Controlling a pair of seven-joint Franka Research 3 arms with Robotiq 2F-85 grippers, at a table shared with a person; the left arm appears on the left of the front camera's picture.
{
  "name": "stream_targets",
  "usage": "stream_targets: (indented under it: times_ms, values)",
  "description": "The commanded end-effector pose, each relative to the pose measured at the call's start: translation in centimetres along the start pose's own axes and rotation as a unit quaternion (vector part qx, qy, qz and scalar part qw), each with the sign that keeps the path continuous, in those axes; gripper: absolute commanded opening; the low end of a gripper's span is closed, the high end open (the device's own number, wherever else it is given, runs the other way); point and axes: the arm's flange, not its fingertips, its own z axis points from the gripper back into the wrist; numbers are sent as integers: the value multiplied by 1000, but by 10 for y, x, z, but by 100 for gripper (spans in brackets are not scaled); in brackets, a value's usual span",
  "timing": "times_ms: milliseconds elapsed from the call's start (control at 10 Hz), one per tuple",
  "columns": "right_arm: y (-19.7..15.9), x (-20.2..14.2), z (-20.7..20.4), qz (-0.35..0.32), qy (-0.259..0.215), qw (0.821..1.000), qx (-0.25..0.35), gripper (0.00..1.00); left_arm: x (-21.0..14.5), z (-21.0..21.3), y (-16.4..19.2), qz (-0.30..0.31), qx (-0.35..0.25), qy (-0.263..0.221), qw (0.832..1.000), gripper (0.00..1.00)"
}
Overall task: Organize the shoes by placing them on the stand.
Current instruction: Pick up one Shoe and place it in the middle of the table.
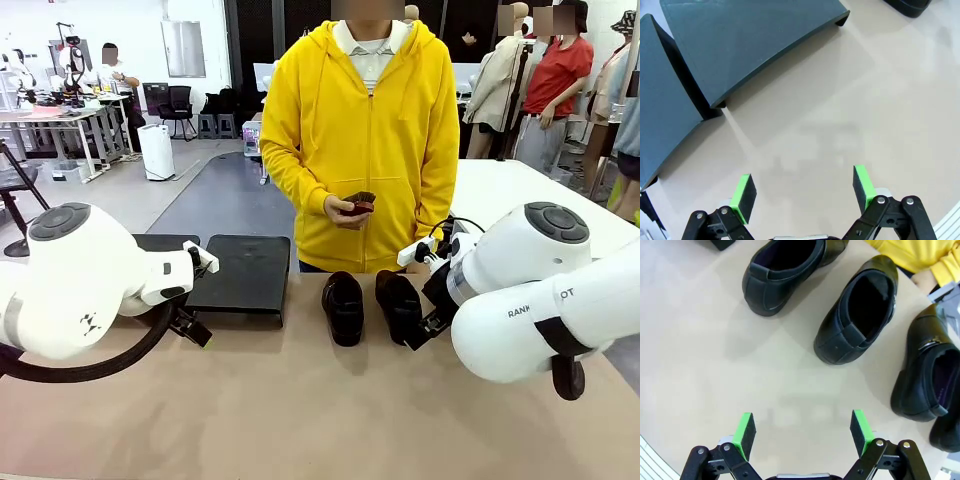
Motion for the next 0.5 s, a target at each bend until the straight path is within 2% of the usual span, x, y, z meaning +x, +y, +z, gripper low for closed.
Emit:
stream_targets:
  times_ms: [0, 400]
  values:
    - [0, 0, 0, 0, 0, 1000, 0, 100, 0, 0, 0, 0, 0, 0, 1000, 100]
    - [0, 0, 0, 0, 0, 1000, 0, 100, 0, 0, 0, 0, 0, 0, 1000, 100]
